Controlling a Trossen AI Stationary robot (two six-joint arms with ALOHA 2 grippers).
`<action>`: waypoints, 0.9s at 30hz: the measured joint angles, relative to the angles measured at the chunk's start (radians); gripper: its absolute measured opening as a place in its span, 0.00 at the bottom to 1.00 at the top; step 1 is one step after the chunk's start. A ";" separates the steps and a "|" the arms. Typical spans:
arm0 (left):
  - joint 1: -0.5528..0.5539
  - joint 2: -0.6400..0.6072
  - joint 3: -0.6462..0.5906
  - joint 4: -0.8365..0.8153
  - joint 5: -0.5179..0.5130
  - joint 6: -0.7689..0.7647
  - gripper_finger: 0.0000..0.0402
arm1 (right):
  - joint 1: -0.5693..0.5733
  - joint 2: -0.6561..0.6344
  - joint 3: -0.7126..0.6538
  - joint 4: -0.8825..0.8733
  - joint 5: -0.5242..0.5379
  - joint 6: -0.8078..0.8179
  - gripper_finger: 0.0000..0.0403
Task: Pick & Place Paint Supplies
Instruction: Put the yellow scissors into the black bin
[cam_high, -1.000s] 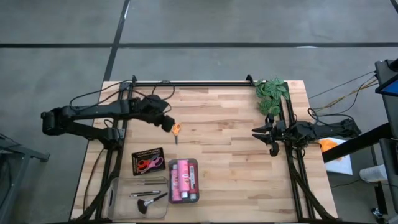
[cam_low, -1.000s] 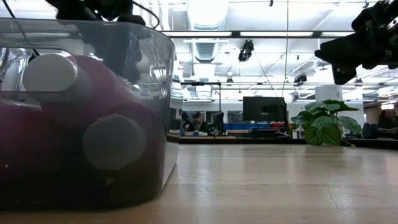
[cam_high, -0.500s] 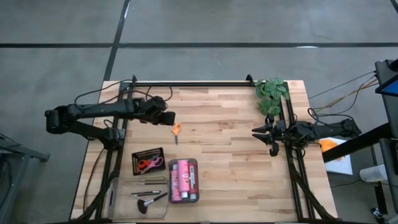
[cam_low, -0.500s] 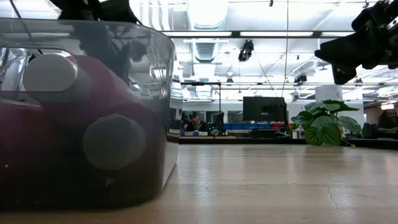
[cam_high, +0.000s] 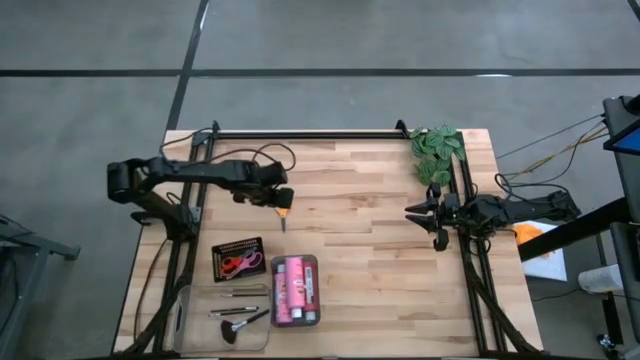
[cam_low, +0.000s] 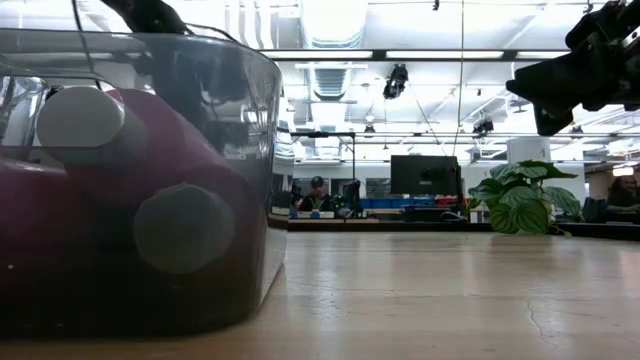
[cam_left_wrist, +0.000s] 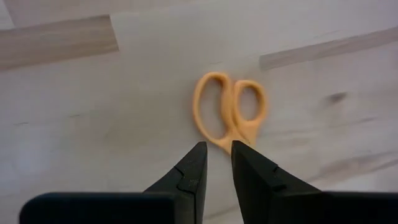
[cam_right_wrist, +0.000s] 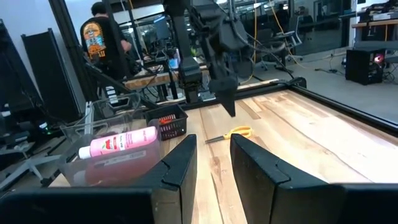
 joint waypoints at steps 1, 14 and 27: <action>0.000 0.017 0.002 -0.001 0.000 0.000 0.19 | 0.000 0.001 0.000 0.000 0.000 0.000 0.24; 0.001 0.131 0.005 0.041 -0.041 0.041 0.19 | 0.000 0.000 0.000 0.000 -0.001 0.000 0.24; 0.024 0.198 0.009 0.078 -0.046 0.126 0.17 | 0.000 0.004 0.000 0.000 -0.002 0.000 0.24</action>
